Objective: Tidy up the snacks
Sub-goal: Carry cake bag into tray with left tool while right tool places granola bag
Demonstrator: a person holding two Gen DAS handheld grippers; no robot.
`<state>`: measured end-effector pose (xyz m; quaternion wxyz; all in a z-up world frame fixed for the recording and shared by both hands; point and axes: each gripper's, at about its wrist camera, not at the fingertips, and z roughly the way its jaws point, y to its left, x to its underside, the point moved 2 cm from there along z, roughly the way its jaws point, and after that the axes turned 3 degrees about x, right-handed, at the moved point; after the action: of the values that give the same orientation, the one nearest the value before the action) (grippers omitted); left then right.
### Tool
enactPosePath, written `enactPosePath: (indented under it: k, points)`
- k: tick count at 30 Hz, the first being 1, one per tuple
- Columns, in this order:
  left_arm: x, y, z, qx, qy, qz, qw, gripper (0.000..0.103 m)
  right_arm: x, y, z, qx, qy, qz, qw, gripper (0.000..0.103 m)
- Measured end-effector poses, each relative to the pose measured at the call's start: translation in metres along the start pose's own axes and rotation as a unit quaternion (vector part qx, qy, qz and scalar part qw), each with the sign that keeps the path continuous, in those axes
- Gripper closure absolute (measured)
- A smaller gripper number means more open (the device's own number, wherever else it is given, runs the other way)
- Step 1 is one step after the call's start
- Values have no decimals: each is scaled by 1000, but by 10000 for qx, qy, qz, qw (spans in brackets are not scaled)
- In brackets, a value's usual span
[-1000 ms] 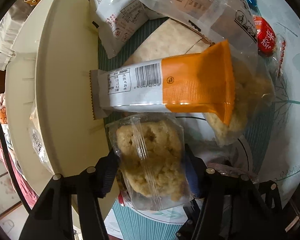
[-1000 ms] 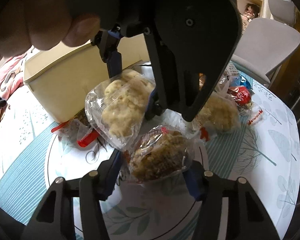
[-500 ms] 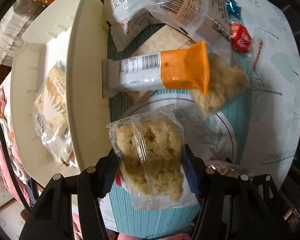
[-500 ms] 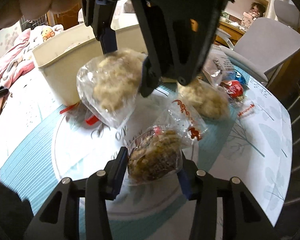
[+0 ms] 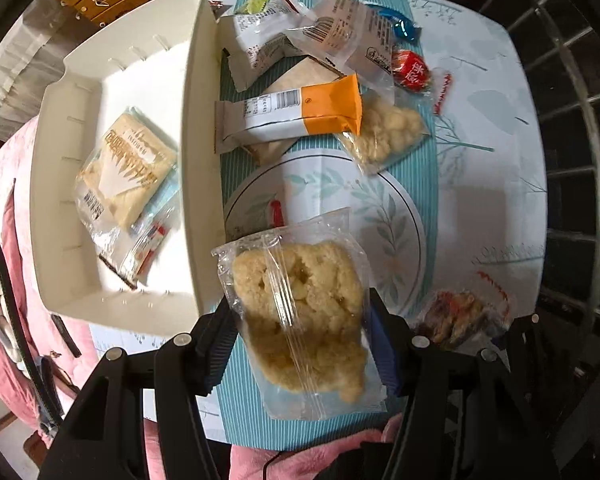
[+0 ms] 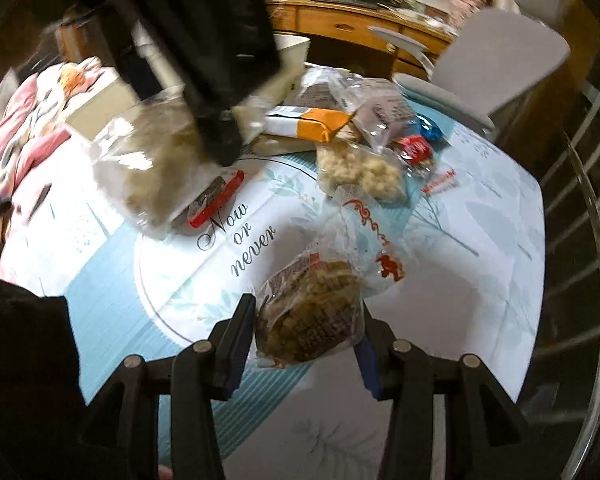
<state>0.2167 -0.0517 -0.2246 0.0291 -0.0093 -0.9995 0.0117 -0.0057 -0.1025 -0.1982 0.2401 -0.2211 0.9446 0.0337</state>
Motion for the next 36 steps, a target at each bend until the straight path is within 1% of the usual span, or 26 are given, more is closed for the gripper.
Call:
enactPosePath:
  k: [4,5,8,14,16,20,27,32,36]
  points:
    - [21,15,-17,223,-118,-29,9997,45,3,-5,-8,-64,260,700,9972,57]
    - [22,8,-26,250,-135,-32,9996,45,4,-7,-10,-25,295,854,9959,57]
    - [35,21,-36,419,-199,-9,9989,45,4,-5,-15,213,498,1121,9922,57]
    - [53,50,-55,595,-286,238,9975,45,-3,8,-28,522,656,1588,9837,57]
    - [59,63,-64,635,-371,334,9967,45,-7,12,-32,540,667,1787,9802,57]
    - [66,91,-78,712,-534,432,9951,45,-21,26,-44,590,517,2165,9731,57]
    - [72,145,-96,811,-878,542,9914,45,-50,54,-54,639,254,2490,9661,57]
    - [72,179,-105,887,-1118,633,9877,45,-74,78,-55,544,62,2667,9622,57]
    - [66,204,-113,984,-1393,679,9830,45,-98,94,-55,418,-155,2805,9588,57]
